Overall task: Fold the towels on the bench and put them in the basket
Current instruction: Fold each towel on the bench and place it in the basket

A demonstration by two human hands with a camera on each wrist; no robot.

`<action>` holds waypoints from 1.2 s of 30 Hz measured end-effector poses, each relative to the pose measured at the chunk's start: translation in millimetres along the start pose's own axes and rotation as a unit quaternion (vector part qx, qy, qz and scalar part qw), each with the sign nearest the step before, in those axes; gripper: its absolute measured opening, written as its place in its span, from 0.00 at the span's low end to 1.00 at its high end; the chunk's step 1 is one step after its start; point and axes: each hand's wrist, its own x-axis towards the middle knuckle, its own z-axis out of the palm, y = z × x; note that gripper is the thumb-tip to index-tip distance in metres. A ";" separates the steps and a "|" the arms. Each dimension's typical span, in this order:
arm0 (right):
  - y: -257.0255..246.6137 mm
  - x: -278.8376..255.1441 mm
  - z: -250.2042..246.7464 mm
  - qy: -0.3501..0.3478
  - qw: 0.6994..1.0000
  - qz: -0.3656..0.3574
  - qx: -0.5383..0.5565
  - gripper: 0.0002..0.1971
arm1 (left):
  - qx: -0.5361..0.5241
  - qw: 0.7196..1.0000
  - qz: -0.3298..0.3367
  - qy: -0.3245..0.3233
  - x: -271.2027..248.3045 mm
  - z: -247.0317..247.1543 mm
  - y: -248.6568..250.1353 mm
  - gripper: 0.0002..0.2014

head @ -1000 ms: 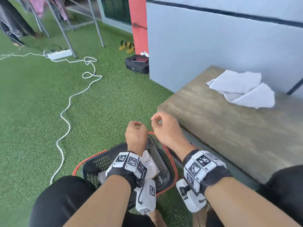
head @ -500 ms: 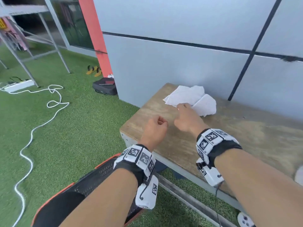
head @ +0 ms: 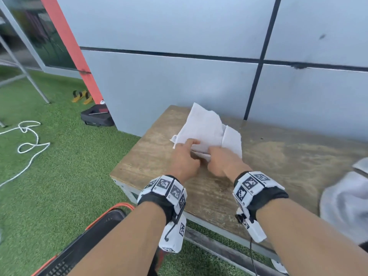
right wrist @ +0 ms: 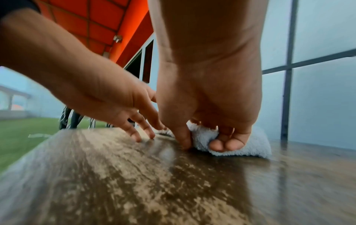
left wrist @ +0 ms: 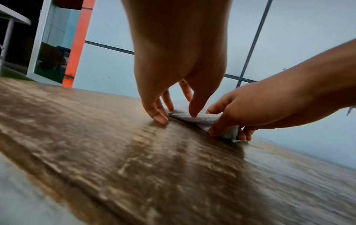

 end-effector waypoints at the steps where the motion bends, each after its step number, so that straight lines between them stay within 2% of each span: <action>1: 3.9 -4.7 -1.9 -0.003 1.000 -0.006 0.021 0.15 | 0.030 0.999 -0.004 -0.021 -4.9 3.5 6.6 0.28; 3: 10.0 -16.3 -10.4 0.001 0.998 -0.017 0.058 0.10 | 0.092 0.995 -0.007 -0.033 -14.6 10.7 15.8 0.29; 6: 16.2 -32.9 -30.5 0.001 0.996 0.000 0.085 0.04 | 0.131 0.991 -0.001 0.001 -26.3 17.5 25.0 0.24; 10: 13.4 -59.8 -53.3 -0.006 0.997 0.001 0.077 0.09 | 0.143 0.988 0.014 0.050 -37.4 16.9 33.8 0.17; 13: 16.2 -82.5 -64.0 0.014 0.997 0.011 0.081 0.07 | 0.155 0.986 0.033 0.059 -45.8 10.7 34.7 0.16; 18: 28.5 -122.8 -78.7 0.047 0.993 0.049 0.095 0.10 | 0.099 0.988 0.113 0.030 -66.2 14.3 48.2 0.19; 21: 35.0 -143.7 -86.4 0.052 0.991 0.072 0.098 0.04 | 0.095 0.981 0.167 0.028 -77.5 24.5 66.0 0.18; 26: 50.1 -156.7 -81.7 0.062 0.988 0.088 0.108 0.12 | 0.041 0.979 0.200 -0.002 -86.5 43.8 88.6 0.17; 32: 69.6 -163.5 -68.6 0.085 0.989 0.080 0.094 0.07 | 0.011 0.965 0.262 -0.027 -98.0 57.2 97.9 0.14; 35: 84.9 -167.0 -63.2 0.098 0.987 0.095 0.079 0.04 | 0.021 0.965 0.258 -0.045 -104.2 56.9 96.4 0.13; 36: 90.2 -167.5 -62.8 0.117 0.985 0.095 0.086 0.08 | 0.040 0.967 0.249 -0.043 -105.1 55.5 95.6 0.11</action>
